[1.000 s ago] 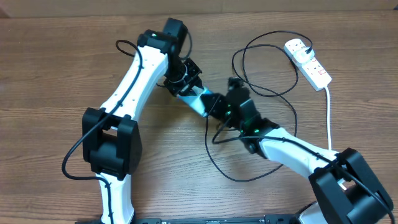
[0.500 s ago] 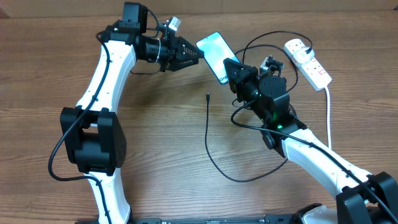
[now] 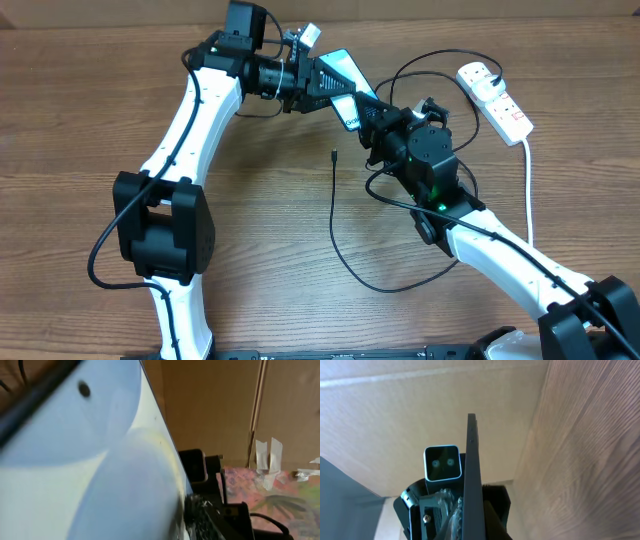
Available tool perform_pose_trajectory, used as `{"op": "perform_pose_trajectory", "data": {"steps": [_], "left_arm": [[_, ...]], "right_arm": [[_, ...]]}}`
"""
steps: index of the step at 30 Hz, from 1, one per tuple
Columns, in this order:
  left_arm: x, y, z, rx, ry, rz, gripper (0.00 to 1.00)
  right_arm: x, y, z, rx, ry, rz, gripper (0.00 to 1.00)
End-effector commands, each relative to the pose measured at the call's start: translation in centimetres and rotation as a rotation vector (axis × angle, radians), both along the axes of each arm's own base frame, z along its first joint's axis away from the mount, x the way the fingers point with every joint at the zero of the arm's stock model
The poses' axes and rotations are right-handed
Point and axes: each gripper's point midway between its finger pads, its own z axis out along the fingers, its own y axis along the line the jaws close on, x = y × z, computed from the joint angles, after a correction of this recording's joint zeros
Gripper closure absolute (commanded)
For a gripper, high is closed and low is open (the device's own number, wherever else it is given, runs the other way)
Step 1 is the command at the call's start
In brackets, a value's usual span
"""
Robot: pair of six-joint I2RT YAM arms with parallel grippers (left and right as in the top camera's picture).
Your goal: Plug charger to phone and switch on socket
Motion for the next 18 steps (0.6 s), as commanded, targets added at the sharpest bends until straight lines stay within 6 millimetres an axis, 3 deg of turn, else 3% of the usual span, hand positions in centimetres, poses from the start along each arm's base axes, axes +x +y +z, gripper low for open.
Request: {"op": "perform_pose_trajectory", "data": {"steps": [1, 8, 18], "left_arm": [[1.0, -0.3, 0.5, 0.013, 0.020, 0.046, 0.66], [3.2, 0.1, -0.2, 0.075, 0.048, 0.169, 0.78], [6.1, -0.5, 2.8, -0.018, 0.018, 0.259, 0.79]], "right_arm": [[-0.9, 1.9, 1.2, 0.035, -0.010, 0.044, 0.96], [-1.5, 3.0, 1.1, 0.033, -0.008, 0.065, 0.96], [-2.5, 4.6, 0.8, 0.028, -0.002, 0.105, 0.96]]}}
